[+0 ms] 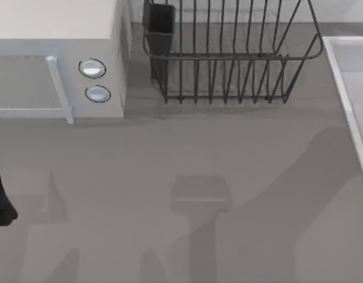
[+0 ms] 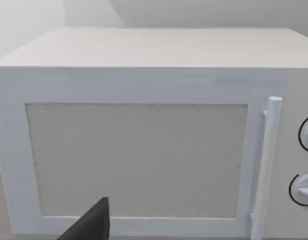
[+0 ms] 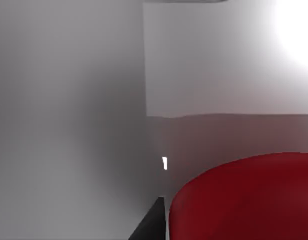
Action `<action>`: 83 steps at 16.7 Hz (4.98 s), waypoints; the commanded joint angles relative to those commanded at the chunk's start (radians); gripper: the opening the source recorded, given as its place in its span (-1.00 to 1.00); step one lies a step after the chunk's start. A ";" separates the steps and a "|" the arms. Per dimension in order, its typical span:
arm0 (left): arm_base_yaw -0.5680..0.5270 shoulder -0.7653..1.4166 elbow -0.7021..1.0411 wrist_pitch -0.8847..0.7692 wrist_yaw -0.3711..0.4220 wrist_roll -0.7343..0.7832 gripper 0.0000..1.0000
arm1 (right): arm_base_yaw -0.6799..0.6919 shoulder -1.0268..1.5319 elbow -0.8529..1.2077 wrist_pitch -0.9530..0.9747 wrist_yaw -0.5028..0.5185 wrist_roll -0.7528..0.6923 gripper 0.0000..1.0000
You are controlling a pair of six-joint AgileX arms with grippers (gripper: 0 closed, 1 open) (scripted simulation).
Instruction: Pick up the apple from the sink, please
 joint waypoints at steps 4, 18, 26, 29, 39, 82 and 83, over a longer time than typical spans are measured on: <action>0.000 0.000 0.000 0.000 0.000 0.000 1.00 | -0.001 -0.006 0.068 -0.070 0.000 -0.001 -1.00; 0.000 0.000 0.000 0.000 0.000 0.000 1.00 | -0.005 -0.168 0.727 -0.898 -0.002 -0.007 -1.00; 0.000 0.000 0.000 0.000 0.000 0.000 1.00 | 0.030 -0.185 0.710 -0.896 -0.002 0.029 -1.00; 0.000 0.000 0.000 0.000 0.000 0.000 1.00 | 0.142 -0.234 0.634 -0.872 0.000 0.145 -1.00; 0.000 0.000 0.000 0.000 0.000 0.000 1.00 | 0.767 -0.498 0.218 -0.746 0.005 0.767 -1.00; 0.000 0.000 0.000 0.000 0.000 0.000 1.00 | 1.037 -0.537 -0.312 -0.272 0.005 1.027 1.00; 0.000 0.000 0.000 0.000 0.000 0.000 1.00 | 1.037 -0.537 -0.312 -0.272 0.005 1.027 1.00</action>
